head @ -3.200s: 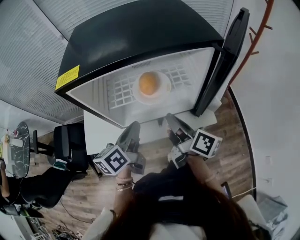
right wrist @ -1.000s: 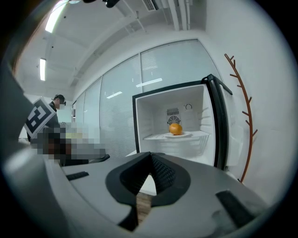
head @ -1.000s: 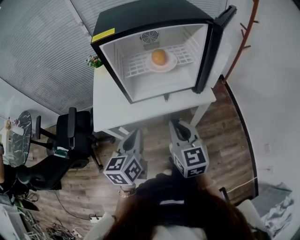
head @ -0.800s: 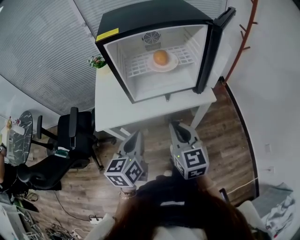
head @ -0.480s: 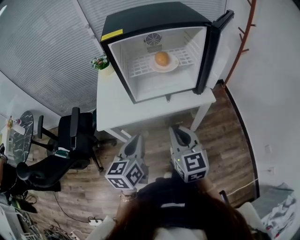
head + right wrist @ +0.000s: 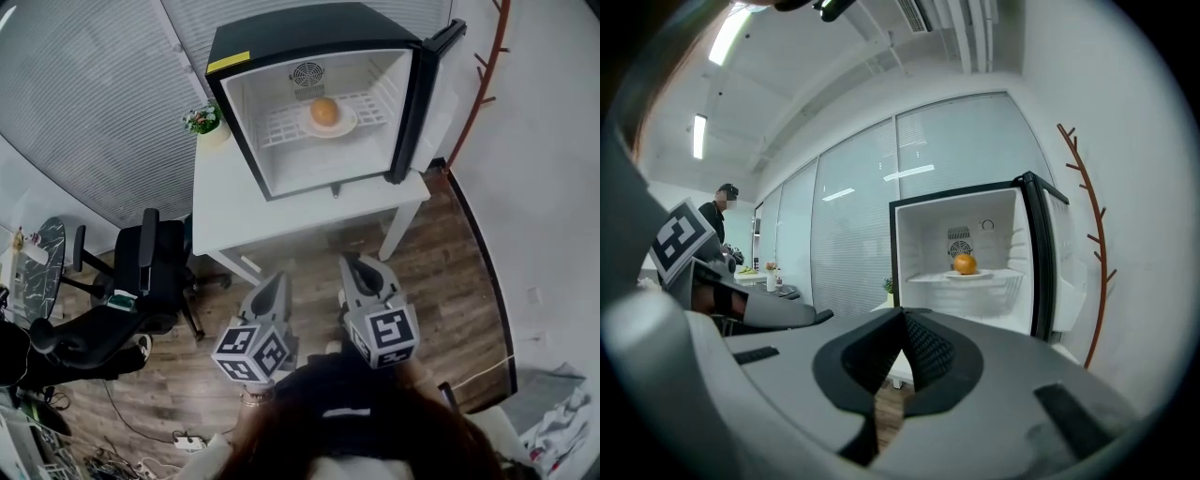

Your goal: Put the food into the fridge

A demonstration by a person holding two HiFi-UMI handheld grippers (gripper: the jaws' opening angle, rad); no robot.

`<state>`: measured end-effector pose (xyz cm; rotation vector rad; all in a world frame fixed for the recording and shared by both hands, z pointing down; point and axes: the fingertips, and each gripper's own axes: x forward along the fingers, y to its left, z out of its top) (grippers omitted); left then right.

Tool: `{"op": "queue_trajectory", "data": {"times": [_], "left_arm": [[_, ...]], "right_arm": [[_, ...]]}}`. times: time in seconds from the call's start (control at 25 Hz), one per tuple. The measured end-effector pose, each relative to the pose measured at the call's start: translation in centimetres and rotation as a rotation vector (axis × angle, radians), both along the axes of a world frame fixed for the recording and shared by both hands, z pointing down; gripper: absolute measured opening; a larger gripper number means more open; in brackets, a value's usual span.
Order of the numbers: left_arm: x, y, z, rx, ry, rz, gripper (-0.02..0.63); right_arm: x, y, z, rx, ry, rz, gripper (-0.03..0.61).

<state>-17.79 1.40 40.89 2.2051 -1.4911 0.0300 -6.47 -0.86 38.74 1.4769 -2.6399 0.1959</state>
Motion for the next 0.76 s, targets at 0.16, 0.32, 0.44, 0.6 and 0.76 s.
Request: {"op": "queue_trajectory", "data": {"times": [0.16, 0.32, 0.44, 0.6, 0.76], "left_arm": [[0.2, 0.4, 0.3, -0.003, 0.008, -0.004, -0.006], [0.4, 0.7, 0.7, -0.013, 0.015, -0.001, -0.006], [0.7, 0.7, 1.0, -0.020, 0.018, 0.006, -0.006], [1.1, 0.4, 1.1, -0.024, 0.021, 0.016, -0.008], [1.4, 0.3, 1.4, -0.030, 0.029, 0.021, -0.007]], "right_arm": [[0.3, 0.2, 0.0, 0.024, 0.008, 0.005, -0.008], [0.5, 0.5, 0.3, 0.021, 0.011, 0.009, -0.008], [0.7, 0.6, 0.4, 0.021, 0.005, 0.016, -0.008], [0.9, 0.4, 0.4, 0.024, 0.007, 0.018, -0.008], [1.0, 0.3, 0.5, 0.022, -0.001, 0.023, -0.008]]}}
